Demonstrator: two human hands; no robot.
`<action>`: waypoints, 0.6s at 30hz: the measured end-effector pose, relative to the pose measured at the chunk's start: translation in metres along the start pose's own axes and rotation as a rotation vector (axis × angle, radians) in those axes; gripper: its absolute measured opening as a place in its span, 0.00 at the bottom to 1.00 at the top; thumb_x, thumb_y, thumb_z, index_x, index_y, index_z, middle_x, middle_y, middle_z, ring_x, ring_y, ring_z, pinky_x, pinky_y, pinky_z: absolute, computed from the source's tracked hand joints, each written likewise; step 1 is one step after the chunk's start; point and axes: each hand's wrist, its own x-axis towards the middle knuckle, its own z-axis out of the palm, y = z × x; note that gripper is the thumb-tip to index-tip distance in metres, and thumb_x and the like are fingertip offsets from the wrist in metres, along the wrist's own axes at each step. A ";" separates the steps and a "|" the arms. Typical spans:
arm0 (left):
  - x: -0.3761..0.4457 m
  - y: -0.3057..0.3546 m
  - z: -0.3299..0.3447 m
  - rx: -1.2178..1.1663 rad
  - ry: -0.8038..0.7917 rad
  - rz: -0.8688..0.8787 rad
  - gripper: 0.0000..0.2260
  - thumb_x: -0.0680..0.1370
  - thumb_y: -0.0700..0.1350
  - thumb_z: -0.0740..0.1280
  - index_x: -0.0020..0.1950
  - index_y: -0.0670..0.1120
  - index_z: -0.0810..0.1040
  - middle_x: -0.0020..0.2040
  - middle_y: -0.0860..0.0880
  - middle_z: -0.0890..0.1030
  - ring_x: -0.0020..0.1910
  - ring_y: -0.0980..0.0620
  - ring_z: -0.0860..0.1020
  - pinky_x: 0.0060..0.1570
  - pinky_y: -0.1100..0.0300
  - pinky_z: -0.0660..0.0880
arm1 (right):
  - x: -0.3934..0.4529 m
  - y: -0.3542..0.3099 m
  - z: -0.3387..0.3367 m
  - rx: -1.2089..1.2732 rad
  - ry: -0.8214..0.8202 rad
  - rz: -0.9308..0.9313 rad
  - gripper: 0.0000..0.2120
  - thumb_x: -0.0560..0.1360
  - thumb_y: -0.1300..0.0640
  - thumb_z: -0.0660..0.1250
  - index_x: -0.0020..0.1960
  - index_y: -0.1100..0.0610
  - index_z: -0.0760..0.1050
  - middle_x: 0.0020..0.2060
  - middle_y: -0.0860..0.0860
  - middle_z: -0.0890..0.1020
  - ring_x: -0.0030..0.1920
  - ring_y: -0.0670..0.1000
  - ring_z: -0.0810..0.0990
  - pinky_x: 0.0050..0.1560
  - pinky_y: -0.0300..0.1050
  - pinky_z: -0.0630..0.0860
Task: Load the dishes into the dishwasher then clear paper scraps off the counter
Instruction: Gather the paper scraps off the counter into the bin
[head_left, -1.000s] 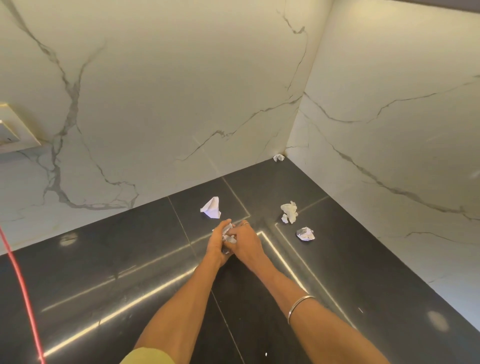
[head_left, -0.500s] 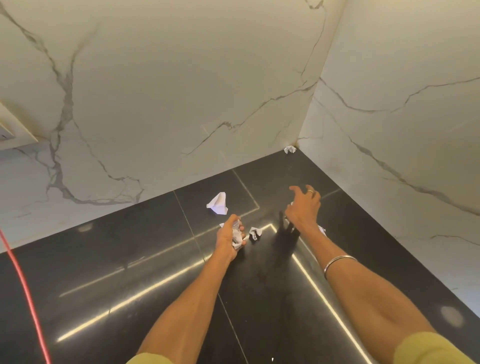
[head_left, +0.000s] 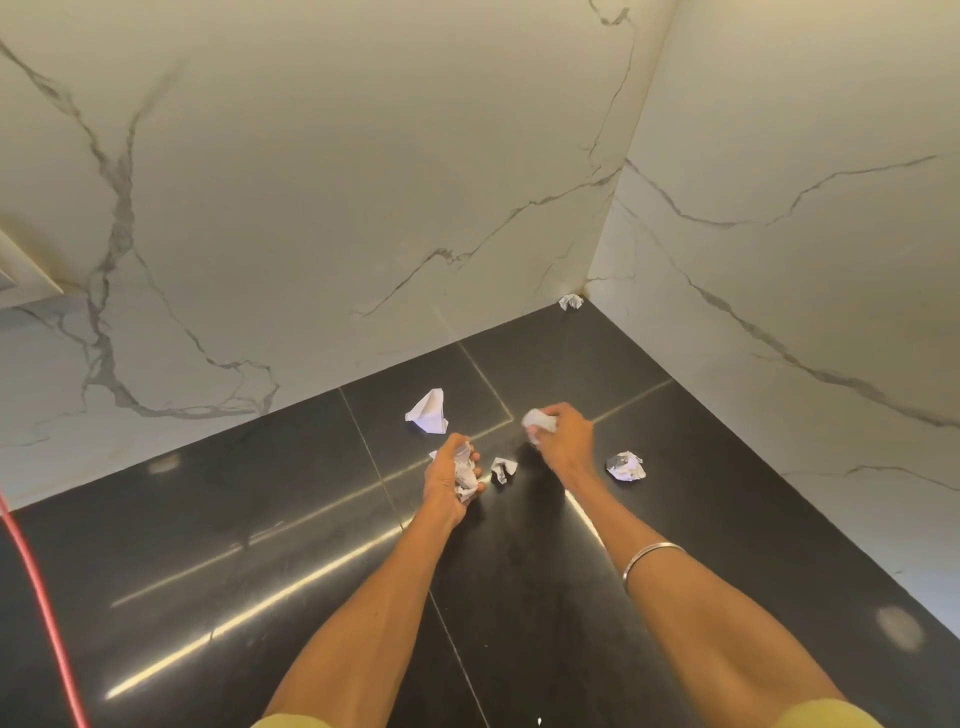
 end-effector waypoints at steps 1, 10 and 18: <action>-0.003 0.000 -0.001 0.003 -0.001 -0.001 0.06 0.68 0.45 0.71 0.40 0.45 0.77 0.34 0.47 0.78 0.27 0.51 0.71 0.24 0.65 0.64 | -0.005 -0.010 0.004 -0.007 -0.058 -0.039 0.13 0.70 0.60 0.76 0.54 0.58 0.81 0.45 0.51 0.82 0.44 0.48 0.78 0.35 0.26 0.68; -0.025 -0.004 -0.028 -0.153 -0.115 -0.055 0.12 0.72 0.51 0.71 0.46 0.42 0.80 0.34 0.46 0.82 0.28 0.51 0.80 0.28 0.62 0.74 | -0.069 -0.044 0.043 -0.026 -0.226 -0.212 0.06 0.73 0.60 0.70 0.46 0.54 0.84 0.39 0.48 0.85 0.38 0.43 0.80 0.32 0.25 0.69; -0.039 -0.004 -0.031 -0.162 -0.172 -0.099 0.07 0.73 0.44 0.71 0.43 0.40 0.78 0.32 0.45 0.80 0.24 0.52 0.78 0.25 0.62 0.76 | -0.077 -0.036 0.035 -0.136 -0.304 -0.252 0.20 0.69 0.54 0.77 0.58 0.48 0.77 0.42 0.47 0.85 0.43 0.45 0.83 0.44 0.38 0.79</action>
